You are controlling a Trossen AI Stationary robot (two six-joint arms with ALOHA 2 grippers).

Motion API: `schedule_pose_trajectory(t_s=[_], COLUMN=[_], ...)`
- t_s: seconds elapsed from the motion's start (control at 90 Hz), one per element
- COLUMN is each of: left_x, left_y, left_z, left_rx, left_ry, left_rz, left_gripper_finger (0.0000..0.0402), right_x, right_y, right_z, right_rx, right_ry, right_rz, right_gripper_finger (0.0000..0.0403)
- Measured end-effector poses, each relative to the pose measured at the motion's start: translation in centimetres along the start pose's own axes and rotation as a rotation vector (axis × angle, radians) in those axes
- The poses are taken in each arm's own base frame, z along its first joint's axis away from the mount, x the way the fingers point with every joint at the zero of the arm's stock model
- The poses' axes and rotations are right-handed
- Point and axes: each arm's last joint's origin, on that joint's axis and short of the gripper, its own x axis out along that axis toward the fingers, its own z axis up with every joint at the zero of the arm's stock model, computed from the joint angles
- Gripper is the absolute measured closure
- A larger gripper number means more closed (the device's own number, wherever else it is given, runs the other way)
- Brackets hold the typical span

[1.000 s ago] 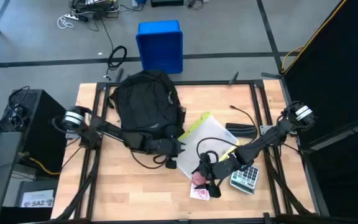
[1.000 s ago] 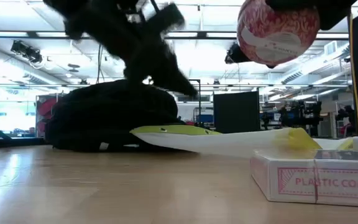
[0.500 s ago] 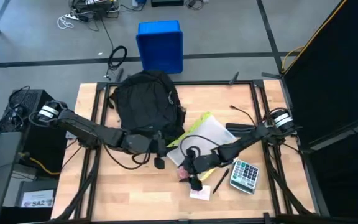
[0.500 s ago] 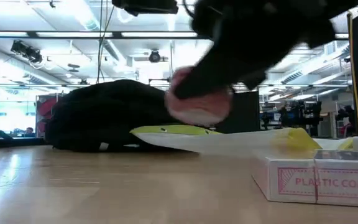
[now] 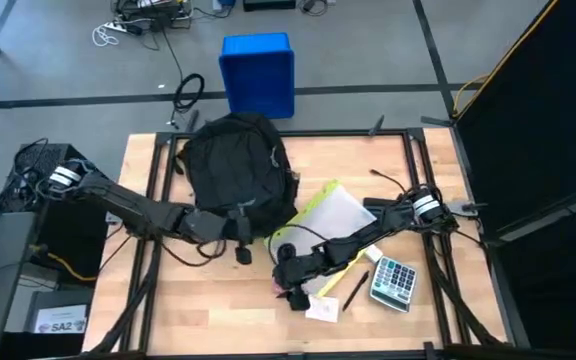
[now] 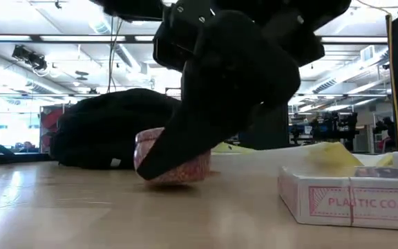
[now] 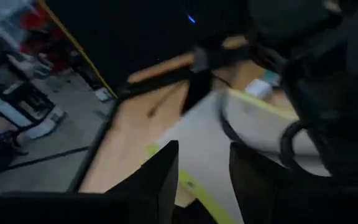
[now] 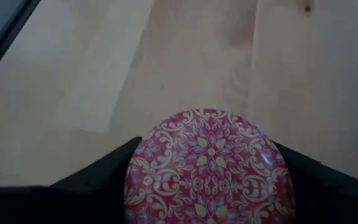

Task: Unpack backpack
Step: Remove the red item from the zip lock bag, then put the red urn into the zip lock bag

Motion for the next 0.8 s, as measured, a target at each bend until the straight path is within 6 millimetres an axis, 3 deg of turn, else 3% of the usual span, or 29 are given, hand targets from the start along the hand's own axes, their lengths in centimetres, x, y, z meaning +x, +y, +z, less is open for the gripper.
schedule_pose_trajectory(t_s=[0.289,0.544,0.8], left_x=[-3.1,-3.1,-3.1], left_y=[1.7,1.5,1.5], left_z=[-2.7,-3.1,-3.2], left_rx=[-0.153,-0.171,-0.17], left_ry=[-0.183,-0.176,-0.174], left_rz=[0.067,0.061,0.06], left_gripper_finger=[0.0287,0.0287,0.0287], right_x=[0.0,-0.5,-3.0], right_y=[-0.1,0.0,0.5], right_z=[0.2,0.5,3.1], right_rx=[0.001,-0.017,-0.086], right_ry=[-0.013,-0.022,-0.079], right_rz=[-0.002,0.015,0.013], right_gripper_finger=[0.0103,0.0091,0.0095])
